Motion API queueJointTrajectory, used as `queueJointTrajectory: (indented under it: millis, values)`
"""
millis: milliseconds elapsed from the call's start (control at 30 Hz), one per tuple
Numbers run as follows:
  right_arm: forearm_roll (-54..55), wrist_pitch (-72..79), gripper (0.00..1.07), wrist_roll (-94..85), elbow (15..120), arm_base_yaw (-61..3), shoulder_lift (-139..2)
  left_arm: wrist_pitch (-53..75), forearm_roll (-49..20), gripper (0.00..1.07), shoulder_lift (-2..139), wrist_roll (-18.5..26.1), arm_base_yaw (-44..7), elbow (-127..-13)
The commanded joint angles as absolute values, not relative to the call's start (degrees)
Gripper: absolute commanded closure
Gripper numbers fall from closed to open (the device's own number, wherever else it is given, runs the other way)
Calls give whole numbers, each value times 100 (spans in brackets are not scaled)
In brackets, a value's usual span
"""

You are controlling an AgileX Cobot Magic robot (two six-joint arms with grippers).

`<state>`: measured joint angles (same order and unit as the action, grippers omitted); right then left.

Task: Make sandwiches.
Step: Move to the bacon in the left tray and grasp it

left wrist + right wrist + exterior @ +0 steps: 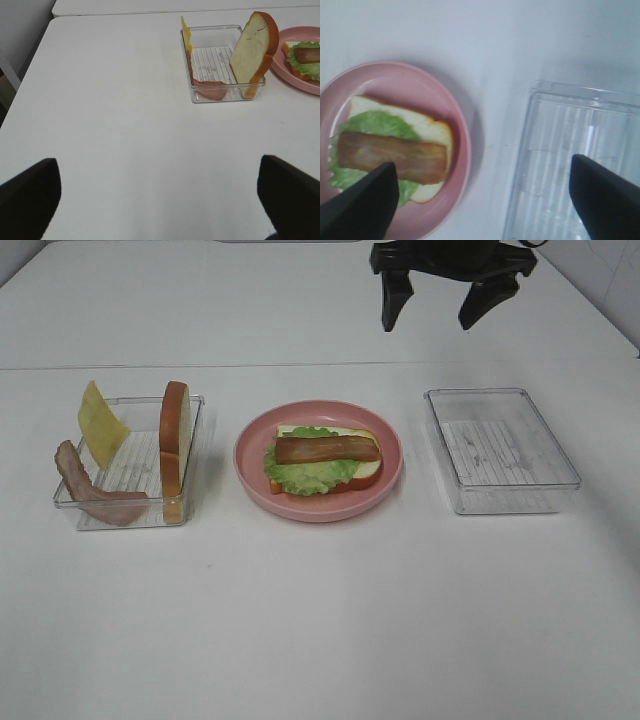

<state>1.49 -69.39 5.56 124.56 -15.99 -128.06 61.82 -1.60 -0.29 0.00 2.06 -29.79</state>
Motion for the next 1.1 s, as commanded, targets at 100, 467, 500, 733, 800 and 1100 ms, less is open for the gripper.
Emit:
queueJointTrajectory:
  millis: [100, 467, 500, 733, 800, 1100]
  values:
    - [0, -7615, 20, 579, 12462, -882, -12788, 6159, -143, 4, -149, -46, 166, -2968]
    - [149, -7615, 23, 378, 11516, -258, -11998, 6159, -143, 4, -149, -46, 166, -2968]
    - [143, -7615, 23, 384, 10892, -258, -11602, 6159, -143, 4, -149, -46, 166, -2968]
    - [-155, -7340, 24, 493, 8887, -258, -10044, 6159, -143, 4, -149, -46, 166, -2968]
    - [-172, -7065, 24, 493, 7798, -258, -9156, 6159, -143, 4, -149, -46, 166, -2968]
    - [-52, -6440, 27, 453, 5678, -258, -6732, 6159, -143, 4, -149, -46, 166, -2968]
